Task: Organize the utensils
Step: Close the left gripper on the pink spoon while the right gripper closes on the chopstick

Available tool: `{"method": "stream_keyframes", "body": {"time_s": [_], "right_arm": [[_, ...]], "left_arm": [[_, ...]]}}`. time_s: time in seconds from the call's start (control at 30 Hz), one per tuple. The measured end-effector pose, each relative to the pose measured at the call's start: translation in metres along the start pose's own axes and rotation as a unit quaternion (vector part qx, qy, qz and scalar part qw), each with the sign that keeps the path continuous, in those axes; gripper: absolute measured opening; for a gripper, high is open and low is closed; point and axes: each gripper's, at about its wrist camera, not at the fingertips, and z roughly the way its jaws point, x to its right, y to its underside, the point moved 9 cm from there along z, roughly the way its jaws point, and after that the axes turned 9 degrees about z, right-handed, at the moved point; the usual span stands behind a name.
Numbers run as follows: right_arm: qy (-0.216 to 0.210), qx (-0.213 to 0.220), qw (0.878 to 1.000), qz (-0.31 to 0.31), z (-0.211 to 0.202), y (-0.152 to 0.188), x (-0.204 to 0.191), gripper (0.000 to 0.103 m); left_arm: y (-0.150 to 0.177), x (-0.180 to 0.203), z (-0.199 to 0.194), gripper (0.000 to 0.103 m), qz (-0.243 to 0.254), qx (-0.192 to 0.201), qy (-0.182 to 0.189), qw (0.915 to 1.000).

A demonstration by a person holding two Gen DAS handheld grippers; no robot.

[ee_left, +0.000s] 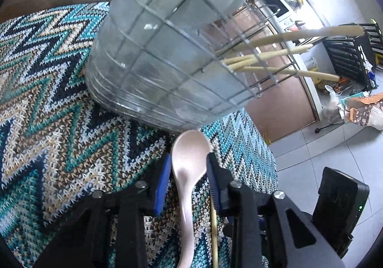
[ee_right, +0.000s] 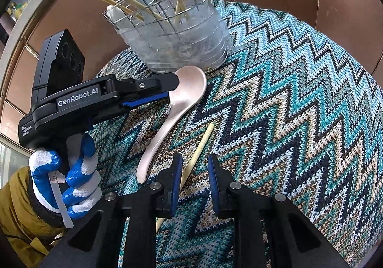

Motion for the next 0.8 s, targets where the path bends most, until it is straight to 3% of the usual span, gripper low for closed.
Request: {"method": "stream_keyframes", "body": {"time_s": [0.2,0.33,0.5,0.63,0.8], "right_arm": [[0.011,-0.025,1.0,0.0,0.02,-0.003,-0.006,0.019],[0.022,-0.045,0.999,0.002,0.037,-0.003,-0.002,0.015],[0.027,-0.047,0.998,-0.006,0.038,-0.002,-0.005,0.01],[0.019,-0.032,0.999,0.003,0.026,-0.002,-0.008,0.007],[0.004,0.022,1.0,-0.006,-0.003,-0.006,-0.023,0.007]], "left_arm": [[0.004,0.003,0.017,0.027,-0.01,-0.013,-0.008,0.9998],[0.007,0.001,0.027,0.005,-0.027,-0.02,-0.014,0.9993],[0.011,0.008,0.025,0.004,-0.03,-0.011,-0.006,0.9995],[0.014,0.02,0.006,0.004,-0.015,0.008,0.005,0.9998],[0.015,0.04,-0.039,0.004,0.024,0.045,0.017,0.9985]]}}
